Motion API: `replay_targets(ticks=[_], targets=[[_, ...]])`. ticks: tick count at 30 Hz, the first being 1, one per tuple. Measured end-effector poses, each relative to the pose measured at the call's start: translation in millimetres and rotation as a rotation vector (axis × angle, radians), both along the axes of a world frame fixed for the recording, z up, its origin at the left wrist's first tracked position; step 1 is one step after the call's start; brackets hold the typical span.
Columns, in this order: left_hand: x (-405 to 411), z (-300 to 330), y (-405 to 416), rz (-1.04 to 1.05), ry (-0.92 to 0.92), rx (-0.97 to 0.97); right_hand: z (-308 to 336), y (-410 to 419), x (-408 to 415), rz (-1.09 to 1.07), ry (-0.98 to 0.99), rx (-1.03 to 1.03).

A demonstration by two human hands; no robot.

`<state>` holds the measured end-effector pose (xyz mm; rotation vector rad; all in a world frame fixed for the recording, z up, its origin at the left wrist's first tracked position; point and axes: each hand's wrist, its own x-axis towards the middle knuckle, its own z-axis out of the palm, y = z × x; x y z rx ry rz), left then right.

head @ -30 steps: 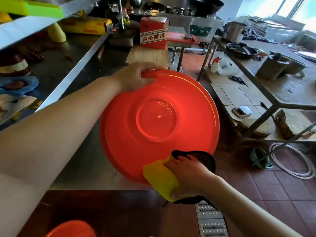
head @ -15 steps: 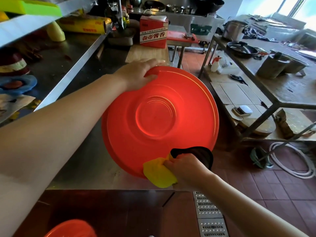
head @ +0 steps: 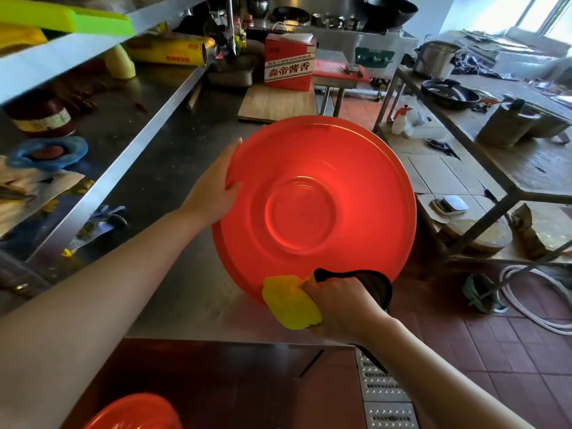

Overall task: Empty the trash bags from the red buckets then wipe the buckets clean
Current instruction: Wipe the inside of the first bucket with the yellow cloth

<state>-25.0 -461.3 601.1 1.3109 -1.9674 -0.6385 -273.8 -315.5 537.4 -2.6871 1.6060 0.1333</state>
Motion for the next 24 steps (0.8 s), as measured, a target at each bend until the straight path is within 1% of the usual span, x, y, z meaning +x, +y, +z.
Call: replay_targets(ticks=[3, 5, 8, 12, 16, 18, 21, 24], targets=[[-5.3, 5.1, -1.2, 0.051, 0.069, 0.000, 3.4, 1.3, 5.0, -0.022, -0.034, 0.057], [-5.5, 13.3, -4.5, 0.050, 0.089, -0.018, 7.9, 1.1, 9.4, -0.062, -0.078, 0.142], [-2.1, 28.6, -12.5, 0.018, 0.031, -0.069, 12.6, 0.5, 14.0, -0.123, -0.186, 0.246], [1.6, 37.1, -17.8, -0.012, -0.021, -0.063, 9.8, -6.8, 16.9, -0.215, -0.309, 0.451], [-1.7, 40.5, -19.9, -0.033, -0.016, -0.019, 5.6, -23.4, 25.1, -0.306, -0.300, 0.577], [-6.7, 43.5, -22.1, -0.035, -0.027, -0.013, 5.1, -35.8, 27.2, -0.357, -0.259, 0.656], [-15.6, 46.1, -25.3, -0.038, -0.035, 0.002, -4.2, -59.0, 26.3, -0.427, -0.182, 0.693], [-24.9, 48.7, -27.3, -0.063, -0.042, 0.013, -15.5, -76.7, 26.4, -0.475, -0.174, 0.731]])
